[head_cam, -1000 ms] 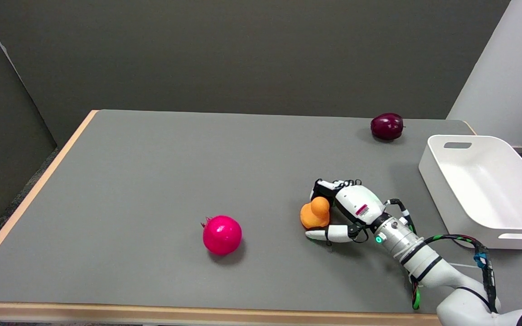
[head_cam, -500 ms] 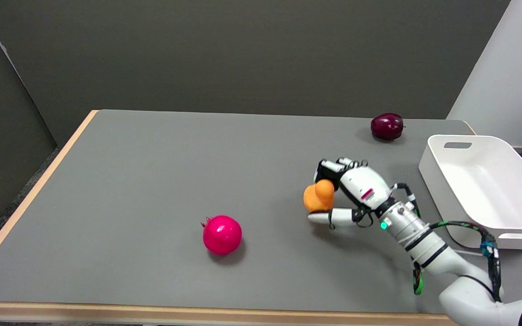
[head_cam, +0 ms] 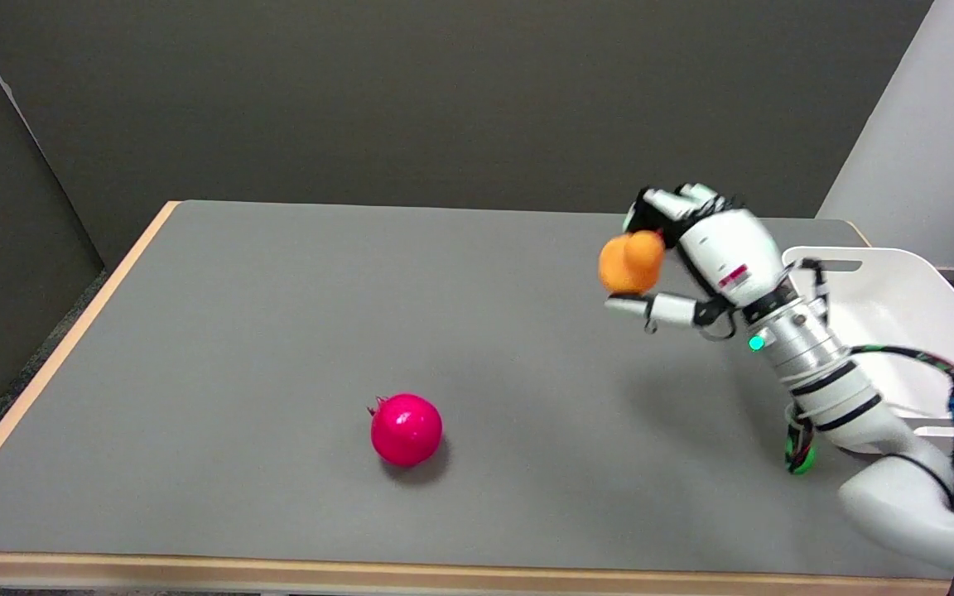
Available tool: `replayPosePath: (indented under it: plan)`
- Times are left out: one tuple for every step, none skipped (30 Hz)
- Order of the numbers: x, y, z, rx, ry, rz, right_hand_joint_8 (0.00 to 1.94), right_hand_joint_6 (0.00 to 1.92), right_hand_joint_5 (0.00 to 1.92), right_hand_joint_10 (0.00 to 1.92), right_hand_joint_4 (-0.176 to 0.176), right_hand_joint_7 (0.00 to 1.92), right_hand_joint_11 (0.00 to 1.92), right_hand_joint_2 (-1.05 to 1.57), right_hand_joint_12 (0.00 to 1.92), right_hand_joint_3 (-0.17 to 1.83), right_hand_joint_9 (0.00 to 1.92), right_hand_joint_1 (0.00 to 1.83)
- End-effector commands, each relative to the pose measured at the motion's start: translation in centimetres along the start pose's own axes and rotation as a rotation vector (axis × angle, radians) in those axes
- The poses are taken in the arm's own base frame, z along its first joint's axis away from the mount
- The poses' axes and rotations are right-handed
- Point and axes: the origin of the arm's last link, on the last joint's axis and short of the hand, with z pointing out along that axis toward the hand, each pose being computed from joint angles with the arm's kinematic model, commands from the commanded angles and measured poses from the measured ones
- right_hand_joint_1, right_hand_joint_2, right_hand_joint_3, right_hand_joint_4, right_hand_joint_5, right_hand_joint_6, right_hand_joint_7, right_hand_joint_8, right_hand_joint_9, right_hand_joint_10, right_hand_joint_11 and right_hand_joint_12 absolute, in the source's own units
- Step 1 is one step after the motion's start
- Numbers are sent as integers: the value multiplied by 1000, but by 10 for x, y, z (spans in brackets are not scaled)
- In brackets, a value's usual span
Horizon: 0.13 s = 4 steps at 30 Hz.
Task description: Pick up the yellow duck.
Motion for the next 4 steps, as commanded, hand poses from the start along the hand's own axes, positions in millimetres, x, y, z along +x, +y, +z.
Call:
replayPosePath:
  plan:
    - [96,26,-5,-117,282,-302,1460,1507,477,1674,-176,765,393,1268,1921,31,689,1329]
    - [97,30,-8,-145,286,-308,1465,1509,472,1682,-176,757,388,1279,1921,16,682,1328]
    - [98,32,-10,-159,289,-311,1475,1516,467,1691,-176,751,383,1290,1921,1,677,1326]
    - [99,37,-15,-192,295,-313,1496,1533,458,1708,-176,741,376,1307,1921,-22,671,1323]
